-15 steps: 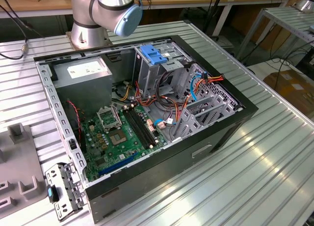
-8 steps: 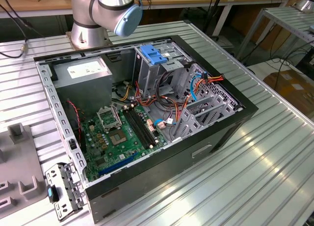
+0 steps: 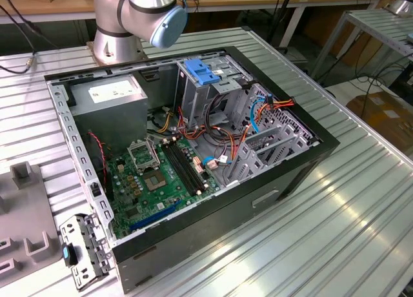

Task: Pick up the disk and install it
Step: 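Pick up the disk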

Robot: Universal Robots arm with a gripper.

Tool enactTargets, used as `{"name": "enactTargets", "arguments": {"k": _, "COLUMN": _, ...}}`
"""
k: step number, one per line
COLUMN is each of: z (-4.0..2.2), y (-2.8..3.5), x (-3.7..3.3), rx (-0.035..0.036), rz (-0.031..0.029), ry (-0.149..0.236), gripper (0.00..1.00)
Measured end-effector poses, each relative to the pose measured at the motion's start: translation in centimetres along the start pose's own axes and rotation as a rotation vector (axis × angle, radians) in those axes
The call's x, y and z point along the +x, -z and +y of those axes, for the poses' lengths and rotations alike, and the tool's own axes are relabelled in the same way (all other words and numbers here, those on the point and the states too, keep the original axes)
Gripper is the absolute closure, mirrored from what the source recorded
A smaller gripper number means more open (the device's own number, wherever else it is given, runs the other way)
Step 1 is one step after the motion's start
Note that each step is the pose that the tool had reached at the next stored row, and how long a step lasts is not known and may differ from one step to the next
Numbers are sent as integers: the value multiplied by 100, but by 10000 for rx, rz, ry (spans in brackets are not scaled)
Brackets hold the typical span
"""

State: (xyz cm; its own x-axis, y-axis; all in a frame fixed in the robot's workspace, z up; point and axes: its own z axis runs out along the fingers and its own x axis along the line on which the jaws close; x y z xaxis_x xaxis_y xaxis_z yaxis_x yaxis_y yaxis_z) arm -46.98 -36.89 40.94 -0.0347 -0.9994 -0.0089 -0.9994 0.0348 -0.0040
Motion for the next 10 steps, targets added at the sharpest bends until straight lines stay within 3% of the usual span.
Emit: {"name": "enactTargets", "arguments": {"k": 10, "z": -1, "y": 155, "x": -1, "rx": 1, "rz": 0, "ry": 0, "gripper": 63}}
